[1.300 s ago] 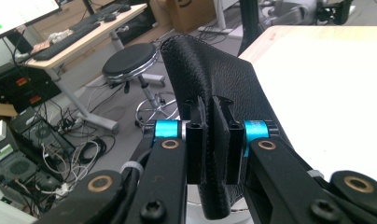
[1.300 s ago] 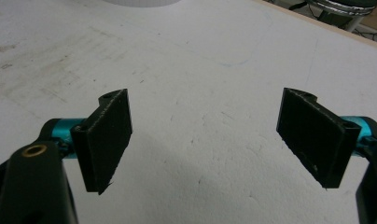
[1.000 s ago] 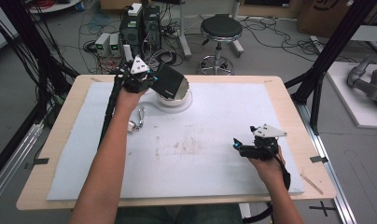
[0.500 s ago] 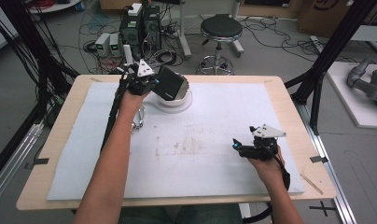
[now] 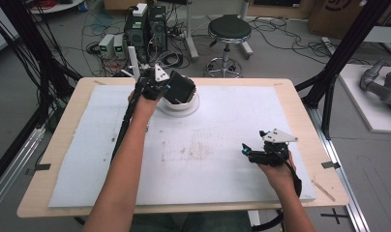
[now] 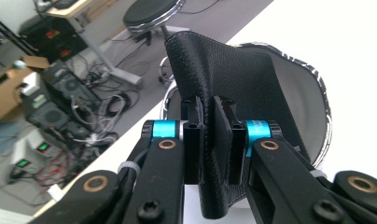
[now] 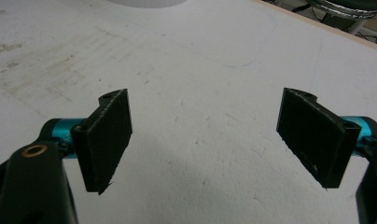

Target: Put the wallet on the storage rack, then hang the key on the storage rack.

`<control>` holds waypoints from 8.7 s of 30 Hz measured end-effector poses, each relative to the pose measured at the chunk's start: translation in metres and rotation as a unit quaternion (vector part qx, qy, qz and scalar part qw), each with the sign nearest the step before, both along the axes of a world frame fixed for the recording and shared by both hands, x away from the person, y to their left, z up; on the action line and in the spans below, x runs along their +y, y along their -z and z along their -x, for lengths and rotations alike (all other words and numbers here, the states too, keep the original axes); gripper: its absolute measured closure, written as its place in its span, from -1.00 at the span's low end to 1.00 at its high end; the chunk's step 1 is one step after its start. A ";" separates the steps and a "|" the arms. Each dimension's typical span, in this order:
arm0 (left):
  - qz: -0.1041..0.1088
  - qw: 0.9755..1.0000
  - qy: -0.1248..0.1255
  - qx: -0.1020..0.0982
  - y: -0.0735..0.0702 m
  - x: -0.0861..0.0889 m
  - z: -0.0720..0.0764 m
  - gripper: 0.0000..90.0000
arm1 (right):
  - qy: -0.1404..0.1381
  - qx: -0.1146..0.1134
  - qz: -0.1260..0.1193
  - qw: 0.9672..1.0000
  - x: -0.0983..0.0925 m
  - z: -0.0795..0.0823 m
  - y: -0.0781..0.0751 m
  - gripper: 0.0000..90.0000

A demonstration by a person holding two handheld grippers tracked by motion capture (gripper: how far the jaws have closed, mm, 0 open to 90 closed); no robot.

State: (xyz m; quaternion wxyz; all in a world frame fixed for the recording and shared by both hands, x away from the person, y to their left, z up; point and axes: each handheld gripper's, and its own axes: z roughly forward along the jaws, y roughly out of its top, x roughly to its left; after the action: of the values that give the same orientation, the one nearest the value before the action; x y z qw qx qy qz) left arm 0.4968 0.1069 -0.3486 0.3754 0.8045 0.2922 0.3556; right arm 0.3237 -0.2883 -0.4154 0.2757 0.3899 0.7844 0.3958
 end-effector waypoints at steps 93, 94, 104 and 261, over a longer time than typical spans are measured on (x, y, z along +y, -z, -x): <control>0.223 0.973 -0.008 0.051 0.037 0.140 0.153 -0.58 | -0.004 -0.011 -0.006 1.000 0.008 -0.006 -0.006 -0.59; 0.220 0.974 -0.008 0.053 0.038 0.137 0.151 -0.58 | -0.002 -0.010 -0.009 1.000 0.008 -0.006 -0.006 -0.59; 0.201 0.974 -0.042 0.092 0.058 0.100 0.114 -0.58 | -0.003 -0.013 -0.007 1.000 0.007 -0.006 -0.006 -0.59; 0.225 0.972 -0.016 0.060 0.039 0.148 0.174 -0.59 | 0.012 -0.027 -0.015 0.999 -0.005 -0.003 -0.015 -0.59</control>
State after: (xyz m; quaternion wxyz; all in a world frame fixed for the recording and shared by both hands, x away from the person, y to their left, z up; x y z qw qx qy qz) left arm 0.3224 0.2546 -0.3879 0.5229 0.7144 0.3997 0.2376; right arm 0.3267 -0.2930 -0.4000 0.2958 0.3921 0.7662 0.4144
